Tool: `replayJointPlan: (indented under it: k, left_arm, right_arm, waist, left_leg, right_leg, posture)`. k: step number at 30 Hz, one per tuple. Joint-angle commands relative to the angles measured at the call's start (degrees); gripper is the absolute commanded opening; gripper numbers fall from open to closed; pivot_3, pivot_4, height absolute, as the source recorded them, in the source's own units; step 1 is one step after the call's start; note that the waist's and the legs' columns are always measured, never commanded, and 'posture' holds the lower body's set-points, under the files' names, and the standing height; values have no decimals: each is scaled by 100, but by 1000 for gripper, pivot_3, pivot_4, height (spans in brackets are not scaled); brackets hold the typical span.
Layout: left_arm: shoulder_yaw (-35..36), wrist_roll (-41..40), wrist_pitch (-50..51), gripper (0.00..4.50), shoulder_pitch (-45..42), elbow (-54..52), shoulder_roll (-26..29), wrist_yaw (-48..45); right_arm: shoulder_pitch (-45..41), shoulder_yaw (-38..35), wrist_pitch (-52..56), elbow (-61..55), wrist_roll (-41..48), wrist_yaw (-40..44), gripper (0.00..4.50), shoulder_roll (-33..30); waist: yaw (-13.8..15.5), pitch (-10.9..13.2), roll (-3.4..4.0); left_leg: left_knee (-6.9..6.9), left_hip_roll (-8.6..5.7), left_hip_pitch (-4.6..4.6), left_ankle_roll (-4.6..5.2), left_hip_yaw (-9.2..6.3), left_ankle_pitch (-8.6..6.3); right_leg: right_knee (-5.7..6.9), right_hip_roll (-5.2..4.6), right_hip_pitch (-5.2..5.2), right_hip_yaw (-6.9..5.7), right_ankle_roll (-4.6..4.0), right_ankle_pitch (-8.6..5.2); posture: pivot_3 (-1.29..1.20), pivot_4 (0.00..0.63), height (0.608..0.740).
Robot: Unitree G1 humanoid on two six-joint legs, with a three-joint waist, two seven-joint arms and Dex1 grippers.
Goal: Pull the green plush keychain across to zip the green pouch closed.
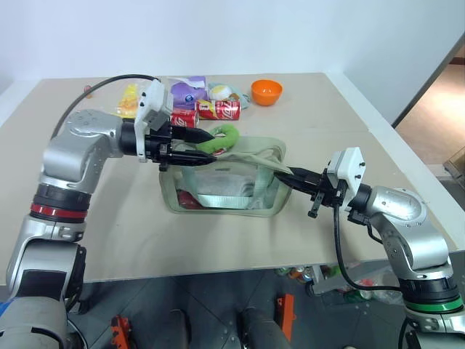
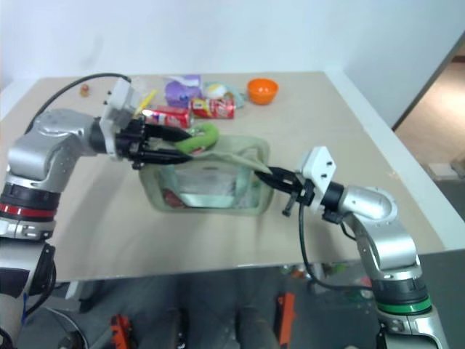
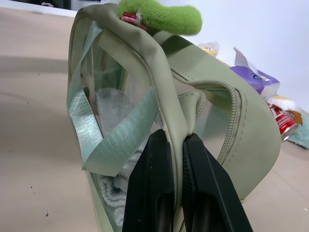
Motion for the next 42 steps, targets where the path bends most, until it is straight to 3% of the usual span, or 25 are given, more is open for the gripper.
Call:
replayJointPlan:
  k: [1,8,15,20,27,35,36,42]
  left_arm:
    - [561,-368,515,2628,278,-904,522,133]
    - [1662,-841,1355,2628,1325,-1984,1062,1082]
    - [2397,-795,1207,2628,2982,-2908,239,2693]
    - [2361,-836,1100,2628,3371,-3129,-407,3438]
    - [2224,-806,846,2628,3528,-3068,-694,3747]
    - [1931,-682,530,156,3595,-3020,-815,3821]
    - [1909,-714,534,0,3576,-3028,-842,3842]
    - [1772,-771,538,0,3545,-3037,-887,3907]
  right_arm:
    - [-79,19,-64,-130,20,47,0,35]
    - [-228,121,-153,80,18,223,0,93]
    - [-390,195,-260,290,-13,368,0,170]
    - [-446,211,-289,356,-41,430,0,166]
    - [-438,164,-257,340,-41,448,0,130]
    - [-438,15,276,194,306,395,0,72]
    - [-447,1,365,163,353,414,738,39]
    - [-428,-91,647,-72,514,604,2756,-205]
  waist:
    - [-15,0,1]
    - [-15,0,1]
    - [3,-1,-1]
    - [2,1,-7]
    - [1,1,-7]
    - [4,1,-6]
    - [5,0,-7]
    - [20,0,-7]
  left_leg:
    - [-2,1,0,1,1,-1]
    - [1,2,8,3,-3,-2]
    - [3,3,27,1,2,0]
    - [9,3,28,-1,0,3]
    - [8,3,34,-1,1,3]
    - [8,3,34,-1,2,3]
    - [8,3,34,-1,3,3]
    - [8,-1,31,-1,5,2]
  right_leg:
    - [1,0,-2,1,-2,-2]
    - [13,-1,2,-3,-6,-7]
    - [31,-2,12,1,-10,-9]
    - [40,-1,10,1,-12,-5]
    - [47,4,9,5,-17,-7]
    - [47,3,10,7,-16,-8]
    - [47,3,10,7,-16,-8]
    - [46,-3,10,7,-12,-11]
  posture:
    - [0,150,740]
    - [0,150,740]
    - [0,150,740]
    - [0,150,740]
    - [0,150,740]
    - [0,150,740]
    - [0,150,740]
    - [0,150,740]
